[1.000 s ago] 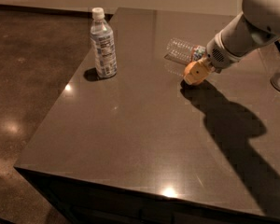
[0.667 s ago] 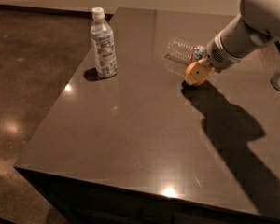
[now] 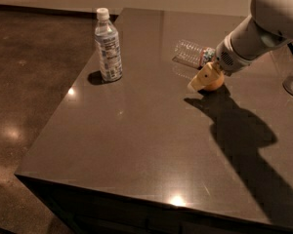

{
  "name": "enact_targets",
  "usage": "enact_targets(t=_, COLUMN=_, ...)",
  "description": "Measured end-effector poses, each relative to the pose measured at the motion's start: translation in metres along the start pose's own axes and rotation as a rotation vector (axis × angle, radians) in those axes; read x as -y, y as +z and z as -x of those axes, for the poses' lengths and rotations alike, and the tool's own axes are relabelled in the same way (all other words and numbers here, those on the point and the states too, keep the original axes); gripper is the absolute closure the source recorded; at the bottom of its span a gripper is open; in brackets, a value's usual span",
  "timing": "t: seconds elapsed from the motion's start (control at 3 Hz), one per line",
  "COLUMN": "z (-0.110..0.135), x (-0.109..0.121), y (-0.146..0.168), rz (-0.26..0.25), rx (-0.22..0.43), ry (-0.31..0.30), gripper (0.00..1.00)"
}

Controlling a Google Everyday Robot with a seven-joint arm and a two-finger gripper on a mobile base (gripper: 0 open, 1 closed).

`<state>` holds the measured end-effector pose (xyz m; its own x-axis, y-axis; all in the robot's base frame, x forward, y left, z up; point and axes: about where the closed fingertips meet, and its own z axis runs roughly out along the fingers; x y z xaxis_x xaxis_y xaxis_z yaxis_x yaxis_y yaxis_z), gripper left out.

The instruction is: Move orange near water bottle

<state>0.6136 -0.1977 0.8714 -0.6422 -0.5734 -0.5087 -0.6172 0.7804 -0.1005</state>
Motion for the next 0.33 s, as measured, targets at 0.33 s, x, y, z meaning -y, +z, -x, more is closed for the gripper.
enact_targets(t=0.33, z=0.0, x=0.0, y=0.0, rz=0.0, rx=0.0, ry=0.0, gripper=0.0)
